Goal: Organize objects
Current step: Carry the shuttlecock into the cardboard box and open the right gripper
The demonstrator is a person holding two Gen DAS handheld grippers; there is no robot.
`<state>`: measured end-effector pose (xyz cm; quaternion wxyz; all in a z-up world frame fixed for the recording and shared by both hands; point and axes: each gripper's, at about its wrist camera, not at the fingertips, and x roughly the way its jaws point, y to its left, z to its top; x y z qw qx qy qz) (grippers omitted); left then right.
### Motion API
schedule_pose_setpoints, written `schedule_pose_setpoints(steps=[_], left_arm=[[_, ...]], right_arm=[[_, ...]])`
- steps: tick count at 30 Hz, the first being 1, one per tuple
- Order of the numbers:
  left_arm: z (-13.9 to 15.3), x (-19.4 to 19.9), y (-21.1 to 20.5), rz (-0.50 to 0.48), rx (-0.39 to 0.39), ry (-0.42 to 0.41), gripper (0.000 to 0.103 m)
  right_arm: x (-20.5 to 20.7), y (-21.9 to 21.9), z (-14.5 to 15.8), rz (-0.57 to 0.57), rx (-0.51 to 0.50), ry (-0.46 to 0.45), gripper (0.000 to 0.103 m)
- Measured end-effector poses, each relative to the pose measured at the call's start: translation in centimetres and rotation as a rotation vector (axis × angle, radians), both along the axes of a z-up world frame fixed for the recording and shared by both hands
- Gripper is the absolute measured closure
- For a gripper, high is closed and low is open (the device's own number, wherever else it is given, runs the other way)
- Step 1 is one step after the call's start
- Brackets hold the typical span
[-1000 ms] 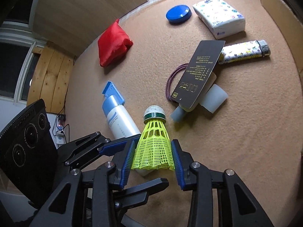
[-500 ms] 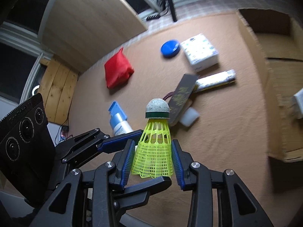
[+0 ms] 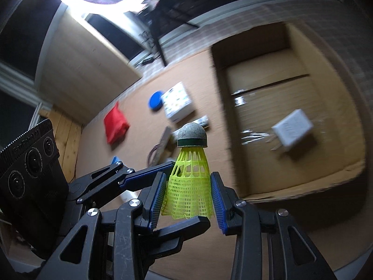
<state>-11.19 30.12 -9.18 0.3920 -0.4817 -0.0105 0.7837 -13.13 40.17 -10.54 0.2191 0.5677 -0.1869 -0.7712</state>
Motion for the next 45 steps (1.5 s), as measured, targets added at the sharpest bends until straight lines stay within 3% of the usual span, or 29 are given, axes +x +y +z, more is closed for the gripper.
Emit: schedule_pose_setpoints(steps=[12, 20, 32, 38, 45], left_arm=[[-0.8, -1.7, 7.1, -0.052, -0.009, 0.013, 0.042], [-1.3, -2.2, 6.9, -0.032, -0.032, 0.019, 0.037], [-0.9, -0.9, 1.5, 0.041, -0.025, 0.010, 0.037], [-1.0, 1.0, -3.9, 0.115, -0.046, 0.013, 0.038], [-1.8, 3.3, -12.6, 0.267, -0.066, -0.026, 0.038]], right_arm=[[-1.7, 6.4, -0.5, -0.104, 0.027, 0.012, 0.067], [-1.7, 7.9, -0.4, -0.183, 0.060, 0.032, 0.053], [-0.9, 6.5, 1.0, -0.171, 0.072, 0.073, 0.051], [-0.5, 3.9, 2.0, -0.124, 0.089, 0.115, 0.051], [-0.4, -1.2, 1.9, 0.000, 0.091, 0.157, 0.051]])
